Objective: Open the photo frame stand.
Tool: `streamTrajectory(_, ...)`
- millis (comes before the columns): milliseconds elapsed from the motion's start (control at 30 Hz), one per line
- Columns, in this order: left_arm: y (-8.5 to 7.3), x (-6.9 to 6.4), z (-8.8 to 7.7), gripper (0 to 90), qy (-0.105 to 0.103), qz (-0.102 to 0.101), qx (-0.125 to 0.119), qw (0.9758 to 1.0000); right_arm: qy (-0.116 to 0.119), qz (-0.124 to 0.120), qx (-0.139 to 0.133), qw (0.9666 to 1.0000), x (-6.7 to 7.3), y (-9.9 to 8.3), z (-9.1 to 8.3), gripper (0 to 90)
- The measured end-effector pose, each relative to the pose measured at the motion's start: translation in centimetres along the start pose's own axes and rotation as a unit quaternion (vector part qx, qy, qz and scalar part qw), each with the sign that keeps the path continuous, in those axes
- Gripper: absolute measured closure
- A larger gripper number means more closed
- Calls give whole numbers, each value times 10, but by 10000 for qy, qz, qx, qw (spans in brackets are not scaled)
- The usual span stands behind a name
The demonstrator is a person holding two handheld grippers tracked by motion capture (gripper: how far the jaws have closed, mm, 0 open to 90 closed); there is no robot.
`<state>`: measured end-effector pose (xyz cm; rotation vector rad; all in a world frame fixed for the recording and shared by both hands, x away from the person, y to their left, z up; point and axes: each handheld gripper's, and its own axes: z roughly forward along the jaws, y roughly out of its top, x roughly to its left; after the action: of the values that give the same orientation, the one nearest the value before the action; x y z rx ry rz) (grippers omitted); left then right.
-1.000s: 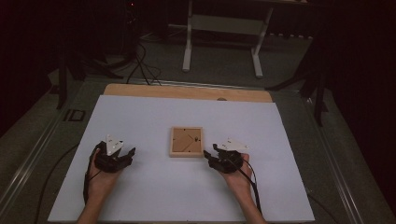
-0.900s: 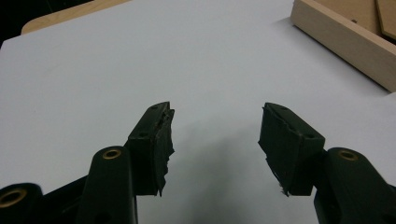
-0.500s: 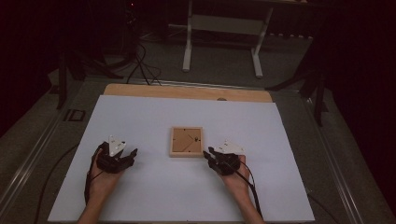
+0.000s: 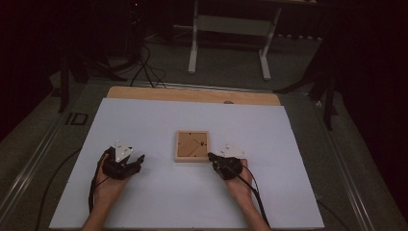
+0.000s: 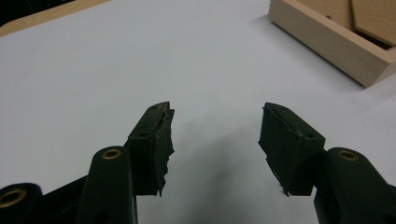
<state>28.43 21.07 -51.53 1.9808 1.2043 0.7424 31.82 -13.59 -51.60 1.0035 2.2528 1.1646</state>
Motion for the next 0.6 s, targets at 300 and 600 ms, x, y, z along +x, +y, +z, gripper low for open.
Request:
streamTrajectory(300,3,-8,-3,436,-172,80,-54,9998,-24,-9,109,9999,3,4,9,899)
streamTrajectory(600,12,-21,-8,440,-470,194,-182,9985,-19,-7,152,9999,3,4,11,900)
